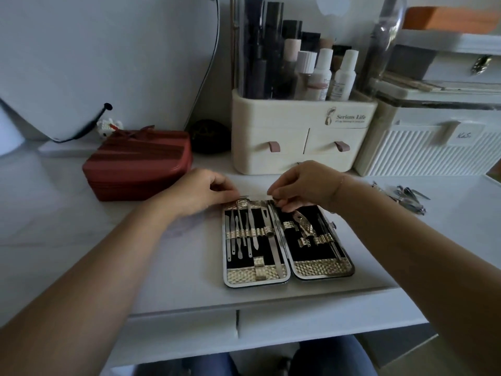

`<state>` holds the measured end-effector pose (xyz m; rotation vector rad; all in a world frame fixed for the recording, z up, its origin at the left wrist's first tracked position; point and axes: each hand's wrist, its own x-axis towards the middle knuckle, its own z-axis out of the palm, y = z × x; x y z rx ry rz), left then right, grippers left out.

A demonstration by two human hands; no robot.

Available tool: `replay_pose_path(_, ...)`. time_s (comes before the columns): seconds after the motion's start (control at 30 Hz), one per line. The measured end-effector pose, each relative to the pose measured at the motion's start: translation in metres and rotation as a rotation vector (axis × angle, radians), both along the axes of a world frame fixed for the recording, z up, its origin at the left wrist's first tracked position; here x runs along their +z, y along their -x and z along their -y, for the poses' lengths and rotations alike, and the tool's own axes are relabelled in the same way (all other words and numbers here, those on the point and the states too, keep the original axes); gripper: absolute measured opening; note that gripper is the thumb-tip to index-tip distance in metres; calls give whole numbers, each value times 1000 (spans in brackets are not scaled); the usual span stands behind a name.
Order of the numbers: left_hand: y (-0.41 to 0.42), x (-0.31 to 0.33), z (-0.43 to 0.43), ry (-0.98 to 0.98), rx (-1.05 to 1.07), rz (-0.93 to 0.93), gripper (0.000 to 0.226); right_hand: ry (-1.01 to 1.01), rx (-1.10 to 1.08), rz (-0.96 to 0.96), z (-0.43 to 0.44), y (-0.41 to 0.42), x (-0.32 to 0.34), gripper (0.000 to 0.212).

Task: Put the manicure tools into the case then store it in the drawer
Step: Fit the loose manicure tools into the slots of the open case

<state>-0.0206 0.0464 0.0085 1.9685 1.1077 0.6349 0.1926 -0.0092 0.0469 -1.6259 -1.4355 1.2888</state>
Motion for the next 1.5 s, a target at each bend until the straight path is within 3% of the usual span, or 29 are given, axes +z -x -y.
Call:
replay_pose_path(0.43, -1, 1, -1, -46, -6, -56, 11, 135, 30, 51, -7, -3, 6, 10)
replay_pose_path(0.57, 0, 2, -1, -18, -29, -57, 19, 73, 40, 86, -4, 3, 5, 9)
replay_pose_path(0.73, 0, 4, 0, 19, -74, -87, 29, -68, 34, 285, 2, 7, 0, 3)
replay_pose_path(1.0, 12, 11, 2, 17, -79, -19, 17, -218, 37, 371, 8, 5, -12, 3)
replay_pose_path(1.23, 17, 9, 5, 62, -89, -27, 35, -281, -10, 344, 15, 4, -19, 4)
replay_pose_path(1.4, 15, 6, 5, 47, -124, -49, 25, -244, 5, 247, 20, 0, -17, 11)
replay_pose_path(1.5, 15, 6, 5, 47, -137, -47, 35, -239, 7, 197, 23, -2, -18, 14)
